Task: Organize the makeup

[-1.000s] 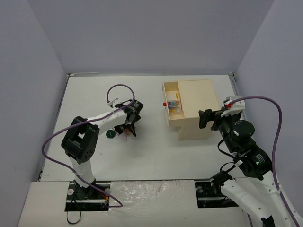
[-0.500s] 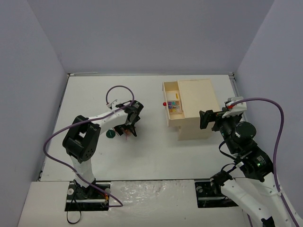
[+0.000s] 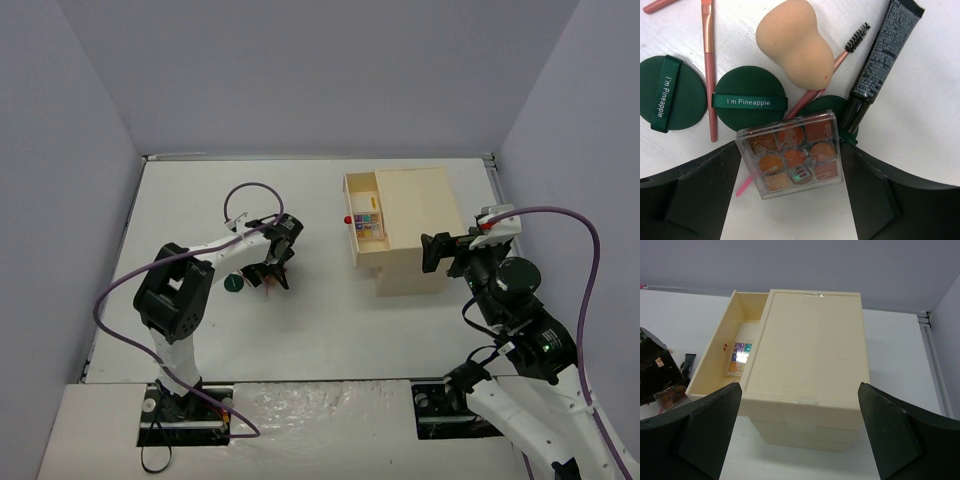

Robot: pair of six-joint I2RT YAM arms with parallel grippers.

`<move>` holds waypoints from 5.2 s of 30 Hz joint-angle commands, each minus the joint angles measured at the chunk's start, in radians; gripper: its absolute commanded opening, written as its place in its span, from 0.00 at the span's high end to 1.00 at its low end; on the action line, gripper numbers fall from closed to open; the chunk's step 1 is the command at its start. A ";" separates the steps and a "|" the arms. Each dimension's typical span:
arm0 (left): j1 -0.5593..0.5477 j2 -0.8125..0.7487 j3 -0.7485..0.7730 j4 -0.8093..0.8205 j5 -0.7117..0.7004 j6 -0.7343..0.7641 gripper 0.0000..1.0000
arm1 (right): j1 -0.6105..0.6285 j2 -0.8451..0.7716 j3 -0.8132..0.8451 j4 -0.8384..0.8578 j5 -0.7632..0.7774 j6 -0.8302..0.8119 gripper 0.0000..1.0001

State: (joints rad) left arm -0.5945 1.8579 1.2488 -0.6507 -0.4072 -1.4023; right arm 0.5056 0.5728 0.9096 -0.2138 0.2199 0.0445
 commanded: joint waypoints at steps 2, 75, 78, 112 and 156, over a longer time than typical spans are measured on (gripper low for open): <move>-0.001 0.000 0.029 -0.028 -0.004 -0.015 0.20 | 0.008 0.009 0.000 0.067 0.001 0.002 0.00; -0.148 0.101 0.960 0.007 1.008 1.755 0.42 | 0.011 0.013 0.022 0.059 0.033 -0.006 0.00; -0.148 0.112 0.976 -0.033 1.018 1.790 0.40 | 0.012 0.012 0.019 0.059 0.033 -0.005 0.00; -0.117 0.053 0.887 0.007 1.163 1.930 0.12 | 0.012 0.031 0.027 0.059 0.027 -0.007 0.00; -0.028 -0.243 0.209 0.594 0.846 1.492 0.03 | -0.546 0.792 0.446 0.008 -0.568 0.075 0.04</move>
State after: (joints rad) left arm -0.6250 1.6053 1.3570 -0.1515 0.3122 0.0019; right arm -0.0461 1.3597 1.3467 -0.2528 -0.2340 0.1034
